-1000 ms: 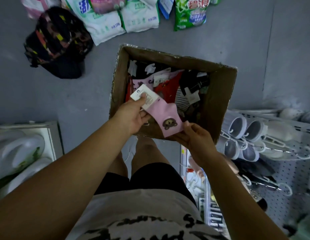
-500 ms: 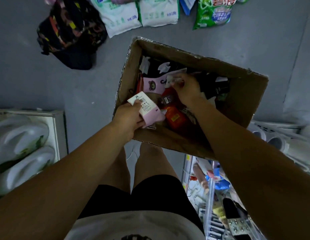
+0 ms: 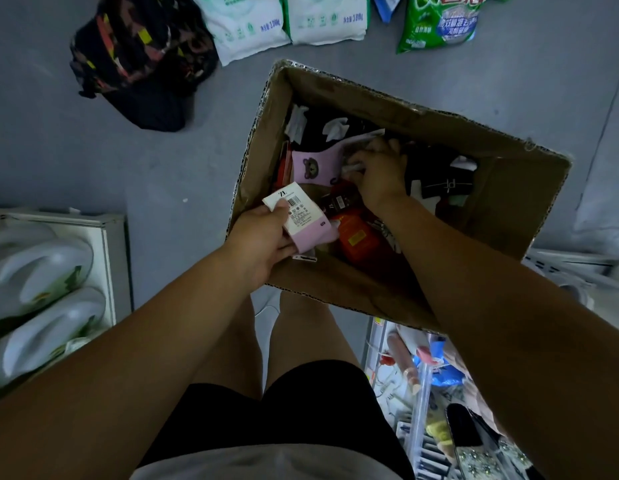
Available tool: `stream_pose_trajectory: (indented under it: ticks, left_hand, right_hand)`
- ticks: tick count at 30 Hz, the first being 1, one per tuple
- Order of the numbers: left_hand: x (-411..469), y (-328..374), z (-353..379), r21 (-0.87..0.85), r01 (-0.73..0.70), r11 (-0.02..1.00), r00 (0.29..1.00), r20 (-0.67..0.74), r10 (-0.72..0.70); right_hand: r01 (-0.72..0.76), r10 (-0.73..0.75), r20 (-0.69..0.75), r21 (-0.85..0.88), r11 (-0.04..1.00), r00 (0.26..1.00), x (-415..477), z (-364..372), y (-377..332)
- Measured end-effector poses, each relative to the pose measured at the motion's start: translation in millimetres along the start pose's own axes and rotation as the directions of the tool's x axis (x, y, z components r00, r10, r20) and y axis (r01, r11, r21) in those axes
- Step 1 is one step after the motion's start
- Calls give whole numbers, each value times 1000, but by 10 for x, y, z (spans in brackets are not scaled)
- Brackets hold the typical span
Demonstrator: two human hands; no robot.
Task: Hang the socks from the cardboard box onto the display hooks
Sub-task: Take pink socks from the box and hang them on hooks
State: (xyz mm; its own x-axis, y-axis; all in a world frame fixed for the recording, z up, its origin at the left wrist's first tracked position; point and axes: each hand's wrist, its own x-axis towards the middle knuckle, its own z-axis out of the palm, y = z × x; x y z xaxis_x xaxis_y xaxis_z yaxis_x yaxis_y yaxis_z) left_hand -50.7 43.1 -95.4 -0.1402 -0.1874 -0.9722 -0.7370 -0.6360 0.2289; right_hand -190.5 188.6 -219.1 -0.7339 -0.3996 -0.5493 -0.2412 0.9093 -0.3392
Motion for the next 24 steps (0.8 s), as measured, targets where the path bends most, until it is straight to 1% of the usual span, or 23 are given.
stream_pose_trajectory:
  ticks: [3, 5, 7, 8, 11, 13, 15, 18, 21, 23, 24]
  left_hand:
    - [-69, 7, -50, 29, -30, 999, 1000, 4, 30]
    - [-135, 16, -93, 60, -51, 997, 999, 18, 50]
    - [-239, 31, -123, 83, -83, 993, 995, 54, 79]
    - [-307, 44, -134, 98, -105, 990, 992, 76, 98]
    - [-544, 84, -167, 135, -185, 973, 976, 137, 167]
    - [-722, 112, -204, 187, -265, 946, 956, 176, 233]
    - [-912, 137, -267, 251, -360, 898, 924, 230, 306]
    - [-1249, 196, -389, 317, -492, 811, 859, 330, 392]
    - [-1615, 284, -495, 342, -596, 727, 782, 451, 429]
    - [-1847, 329, -534, 342, -657, 672, 720, 550, 424]
    - [-1942, 344, -547, 345, -697, 628, 680, 595, 427]
  right_hand:
    - [22, -8, -94, 145, 989, 996, -95, -69, -13]
    - [57, -8, -160, 304, 951, 987, -202, -181, -78]
    - [10, 80, -145, 537, 843, 986, -378, -337, -179]
    - [5, 111, -151, 615, 789, 982, -492, -414, -222]
    - [57, 184, -251, 722, 689, 950, -900, -594, -303]
    - [81, 238, -301, 759, 646, 924, -1238, -735, -427]
    - [102, 306, -348, 791, 604, 886, -1608, -888, -596]
    - [158, 423, -397, 853, 498, 815, -2201, -1058, -843]
    - [188, 592, -351, 929, 320, 726, -2766, -1079, -1095]
    - [232, 698, -316, 948, 216, 643, -3117, -1046, -1304]
    - [263, 739, -305, 948, 178, 601, -3286, -1024, -1414]
